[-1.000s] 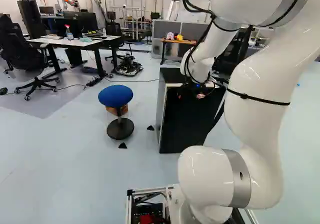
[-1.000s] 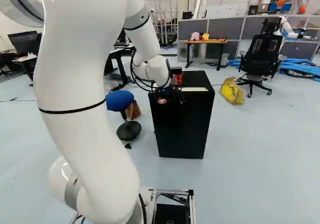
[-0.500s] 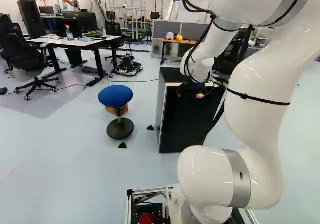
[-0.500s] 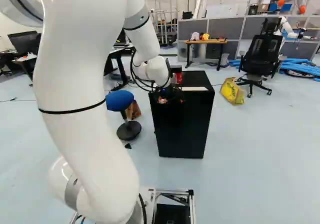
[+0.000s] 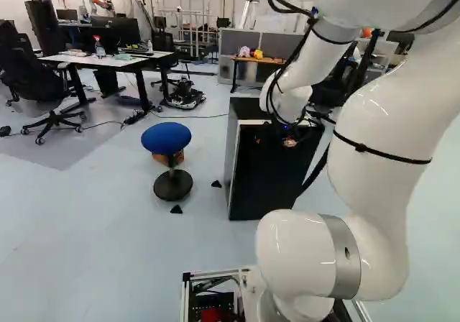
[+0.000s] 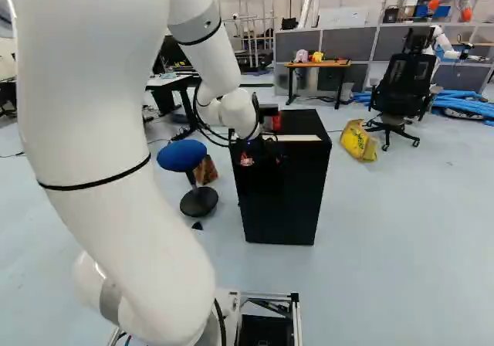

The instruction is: Grab a drink from the fridge

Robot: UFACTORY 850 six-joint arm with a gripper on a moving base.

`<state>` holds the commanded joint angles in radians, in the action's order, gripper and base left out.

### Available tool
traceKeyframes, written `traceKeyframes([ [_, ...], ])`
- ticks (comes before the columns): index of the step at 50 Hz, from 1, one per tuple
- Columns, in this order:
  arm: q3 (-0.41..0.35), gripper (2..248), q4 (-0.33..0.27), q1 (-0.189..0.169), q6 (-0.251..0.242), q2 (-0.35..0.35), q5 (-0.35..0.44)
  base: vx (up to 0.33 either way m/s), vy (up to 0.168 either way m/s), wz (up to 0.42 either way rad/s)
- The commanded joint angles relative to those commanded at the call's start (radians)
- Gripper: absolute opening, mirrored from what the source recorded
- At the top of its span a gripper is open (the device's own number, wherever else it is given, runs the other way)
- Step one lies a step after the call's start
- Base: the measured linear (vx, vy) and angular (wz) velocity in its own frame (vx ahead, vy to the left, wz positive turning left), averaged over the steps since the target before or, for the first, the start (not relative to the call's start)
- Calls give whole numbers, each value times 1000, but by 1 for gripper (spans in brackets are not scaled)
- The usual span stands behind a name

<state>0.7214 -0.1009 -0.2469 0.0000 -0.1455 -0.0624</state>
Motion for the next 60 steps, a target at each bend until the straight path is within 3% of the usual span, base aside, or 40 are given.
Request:
traceKeyframes([
  [13,-63,247,0,-19,0,57,79,0,0,0],
  [42,-191,247,-28,-92,0,179,377,0,0,0],
  [60,-195,247,-82,-94,0,183,567,0,0,0],
])
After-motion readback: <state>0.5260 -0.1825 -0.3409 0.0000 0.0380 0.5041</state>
